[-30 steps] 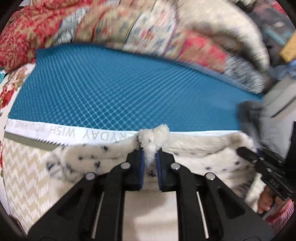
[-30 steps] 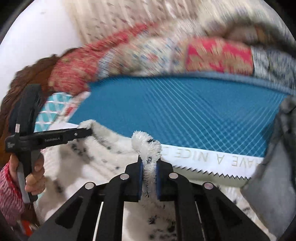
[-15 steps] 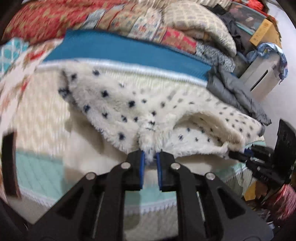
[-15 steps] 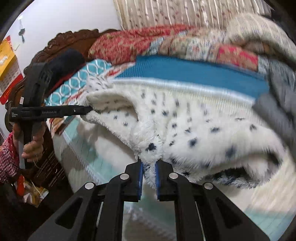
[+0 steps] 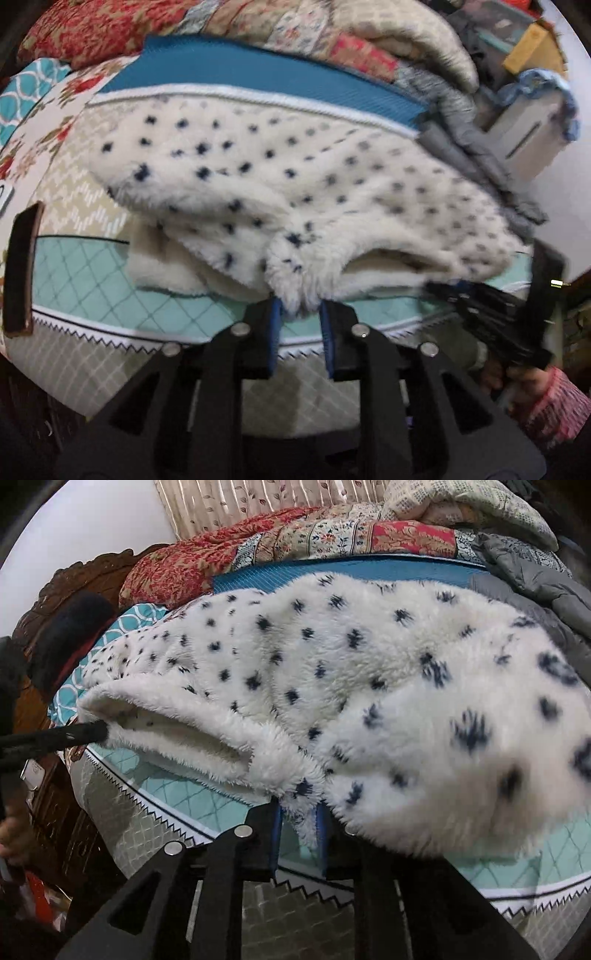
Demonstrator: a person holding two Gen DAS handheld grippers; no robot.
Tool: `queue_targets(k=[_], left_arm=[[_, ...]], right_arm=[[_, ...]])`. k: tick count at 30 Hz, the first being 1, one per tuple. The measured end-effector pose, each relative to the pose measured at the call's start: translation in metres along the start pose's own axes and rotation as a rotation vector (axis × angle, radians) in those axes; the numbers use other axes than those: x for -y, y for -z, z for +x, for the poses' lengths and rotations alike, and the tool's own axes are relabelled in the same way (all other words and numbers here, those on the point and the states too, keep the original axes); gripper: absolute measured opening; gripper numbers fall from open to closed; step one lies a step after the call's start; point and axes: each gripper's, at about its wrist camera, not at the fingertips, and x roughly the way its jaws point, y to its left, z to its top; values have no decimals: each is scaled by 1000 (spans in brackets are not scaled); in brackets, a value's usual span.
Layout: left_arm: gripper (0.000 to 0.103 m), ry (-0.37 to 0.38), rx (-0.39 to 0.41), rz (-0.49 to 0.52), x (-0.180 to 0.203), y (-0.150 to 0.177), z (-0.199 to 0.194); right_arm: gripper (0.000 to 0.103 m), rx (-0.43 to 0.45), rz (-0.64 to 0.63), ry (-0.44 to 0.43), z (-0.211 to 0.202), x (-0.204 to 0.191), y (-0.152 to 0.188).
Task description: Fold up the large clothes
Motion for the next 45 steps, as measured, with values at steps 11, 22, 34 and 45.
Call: queue_targets(k=[11, 22, 34, 45], left_arm=[[18, 165, 250, -3, -4, -46, -75], [18, -97, 64, -47, -37, -73, 40], [18, -245, -31, -45, -37, -60, 99], [18, -184, -21, -100, -40, -40, 54]], right_arm=[[82, 62, -19, 37, -59, -4, 24], [81, 236, 5, 176, -75, 37, -47], [77, 89, 169, 268, 13, 127, -67], [74, 267, 200, 206, -71, 91, -21]])
